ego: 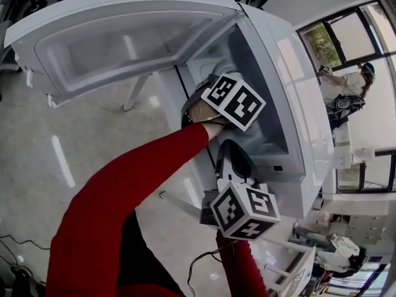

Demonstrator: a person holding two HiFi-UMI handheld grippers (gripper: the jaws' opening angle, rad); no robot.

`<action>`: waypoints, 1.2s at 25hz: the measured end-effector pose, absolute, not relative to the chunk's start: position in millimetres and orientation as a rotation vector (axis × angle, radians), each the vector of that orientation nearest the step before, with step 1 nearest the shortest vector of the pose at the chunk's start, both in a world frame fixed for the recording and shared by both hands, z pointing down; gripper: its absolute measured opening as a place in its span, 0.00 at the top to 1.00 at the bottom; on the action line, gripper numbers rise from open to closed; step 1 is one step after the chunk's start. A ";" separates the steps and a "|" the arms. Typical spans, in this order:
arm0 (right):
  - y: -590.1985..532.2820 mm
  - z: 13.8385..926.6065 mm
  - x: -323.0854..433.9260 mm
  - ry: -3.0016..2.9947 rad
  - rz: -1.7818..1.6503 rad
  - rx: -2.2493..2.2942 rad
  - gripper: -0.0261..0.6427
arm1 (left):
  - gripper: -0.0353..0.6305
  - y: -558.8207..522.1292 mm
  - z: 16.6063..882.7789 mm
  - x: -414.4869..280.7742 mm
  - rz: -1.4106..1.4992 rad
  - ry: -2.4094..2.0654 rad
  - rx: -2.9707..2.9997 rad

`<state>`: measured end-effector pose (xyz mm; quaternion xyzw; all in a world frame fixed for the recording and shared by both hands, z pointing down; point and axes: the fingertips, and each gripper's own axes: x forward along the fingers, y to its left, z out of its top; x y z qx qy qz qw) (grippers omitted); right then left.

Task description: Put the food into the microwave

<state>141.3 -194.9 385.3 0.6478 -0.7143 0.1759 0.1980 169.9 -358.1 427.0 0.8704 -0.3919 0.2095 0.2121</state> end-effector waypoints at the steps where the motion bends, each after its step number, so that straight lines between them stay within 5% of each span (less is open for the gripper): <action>1: -194.6 385.5 142.0 -1.998 0.493 1.814 0.94 | 0.75 -358.2 427.2 170.0 0.579 -1.089 2.416; 7: -194.5 386.9 140.7 -2.015 0.494 1.811 0.94 | 0.76 -357.6 420.3 165.5 0.512 -1.019 2.413; 14: -206.2 380.9 129.4 -2.069 0.498 1.843 0.94 | 0.93 -356.8 391.9 128.2 0.358 -1.004 2.477; 30: -175.0 320.2 86.8 -2.346 0.565 1.743 0.94 | 0.93 -249.4 318.6 31.2 0.027 -0.916 2.530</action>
